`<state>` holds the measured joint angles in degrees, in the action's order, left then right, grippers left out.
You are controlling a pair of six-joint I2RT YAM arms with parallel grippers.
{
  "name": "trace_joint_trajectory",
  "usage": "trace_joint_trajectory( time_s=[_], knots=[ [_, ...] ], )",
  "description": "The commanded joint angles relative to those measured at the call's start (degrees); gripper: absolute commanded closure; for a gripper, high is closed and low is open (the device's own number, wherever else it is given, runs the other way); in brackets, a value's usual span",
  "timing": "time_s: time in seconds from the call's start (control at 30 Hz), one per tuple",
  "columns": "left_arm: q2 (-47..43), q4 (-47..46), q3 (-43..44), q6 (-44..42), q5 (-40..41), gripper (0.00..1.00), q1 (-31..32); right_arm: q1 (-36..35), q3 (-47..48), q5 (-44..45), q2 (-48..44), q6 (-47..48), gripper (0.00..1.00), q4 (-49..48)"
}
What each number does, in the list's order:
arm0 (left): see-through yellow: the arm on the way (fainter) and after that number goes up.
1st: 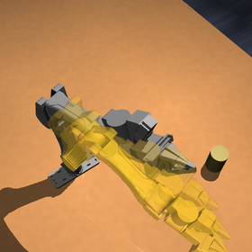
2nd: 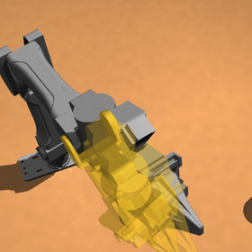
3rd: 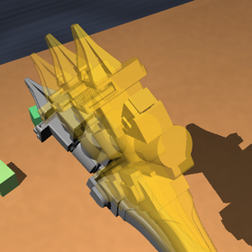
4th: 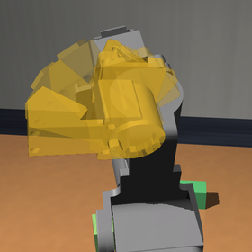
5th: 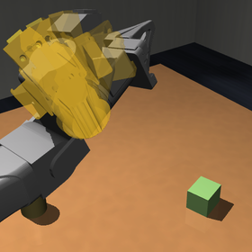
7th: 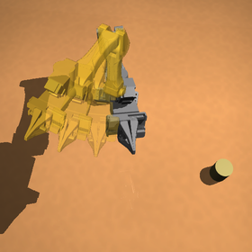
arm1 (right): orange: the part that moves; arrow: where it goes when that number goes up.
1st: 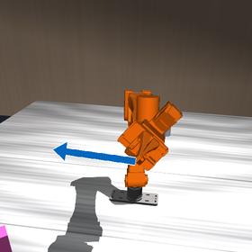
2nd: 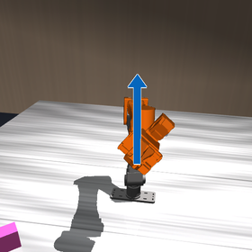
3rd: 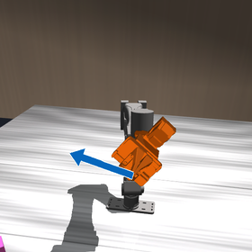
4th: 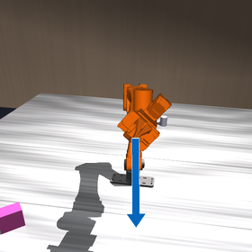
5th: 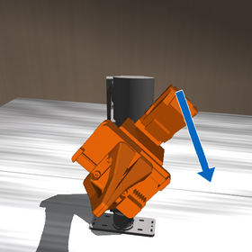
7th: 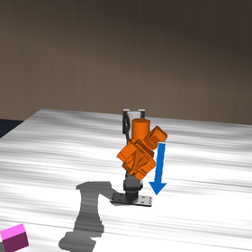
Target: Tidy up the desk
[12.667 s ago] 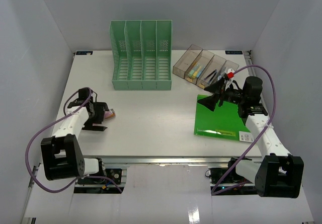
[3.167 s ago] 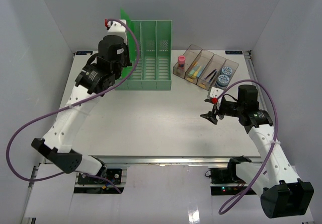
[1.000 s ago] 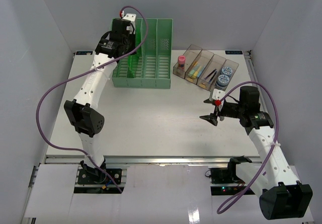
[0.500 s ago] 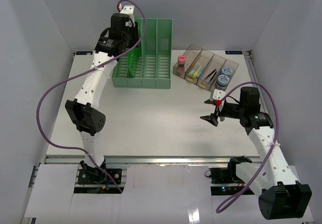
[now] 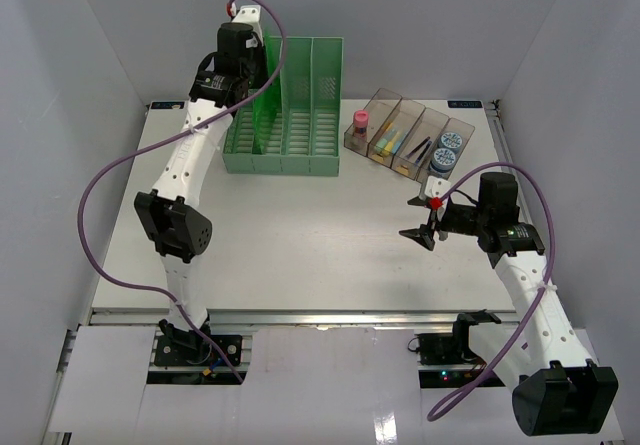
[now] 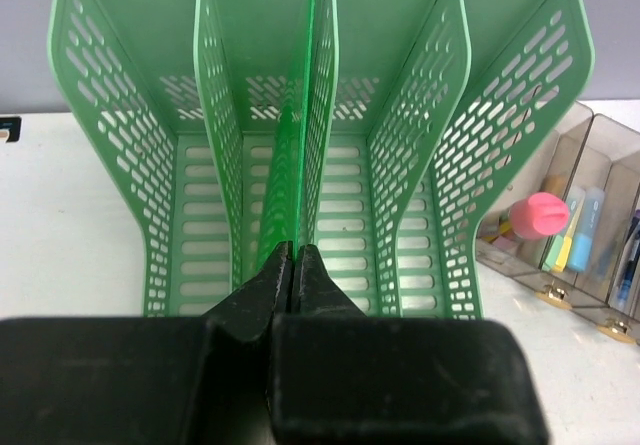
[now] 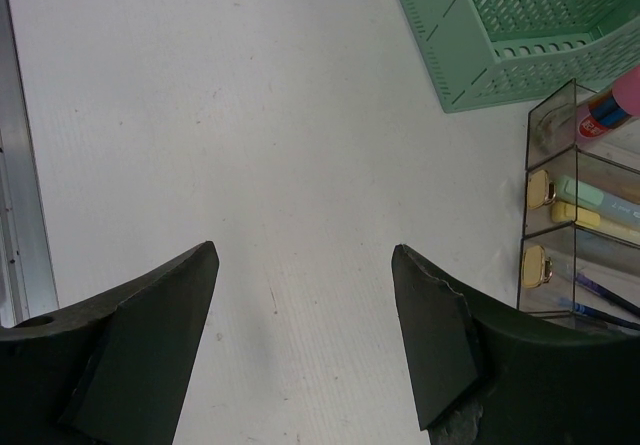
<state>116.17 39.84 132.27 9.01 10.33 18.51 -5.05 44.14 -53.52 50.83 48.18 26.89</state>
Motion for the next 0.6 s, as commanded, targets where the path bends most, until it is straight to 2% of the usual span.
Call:
trace_joint_trajectory(
  time_s=[0.0, 0.07, 0.2, 0.23, 0.27, 0.3, 0.4, 0.57],
  knots=[
    [1.9, -3.9, 2.5, 0.6, 0.5, 0.92, -0.2, 0.7, -0.2, -2.0, -0.5, -0.2, 0.23, -0.7],
    [2.6, -5.0, 2.9, 1.0, 0.7, 0.89, -0.2, 0.9, -0.3, -2.1, -0.5, -0.2, 0.23, -0.8],
    [3.5, -8.0, 3.4, 2.2, 1.0, 0.76, -0.3, 1.1, -0.3, -2.2, -0.2, -0.2, 0.23, -0.6],
    [3.8, -8.6, 3.4, 2.5, 1.2, 0.71, -0.2, 1.1, -0.3, -2.2, -0.1, -0.2, 0.23, -0.6],
    [3.9, -8.8, 3.5, 2.7, 1.3, 0.59, -0.2, 1.2, -0.3, -2.2, 0.0, -0.2, 0.23, -0.6],
    [4.1, -9.2, 3.6, 3.1, 1.5, 0.52, -0.2, 1.2, -0.3, -2.2, -0.1, -0.2, 0.23, -0.6],
    [4.2, -10.6, 3.7, 4.4, 1.8, 0.33, -0.4, 1.4, -0.4, -2.3, 0.0, -0.2, 0.23, -0.6],
    [2.7, -14.0, 4.9, 6.7, 1.0, 0.24, -0.8, 1.9, -0.4, -2.9, 0.1, -0.2, 0.23, -0.3]
  ],
)
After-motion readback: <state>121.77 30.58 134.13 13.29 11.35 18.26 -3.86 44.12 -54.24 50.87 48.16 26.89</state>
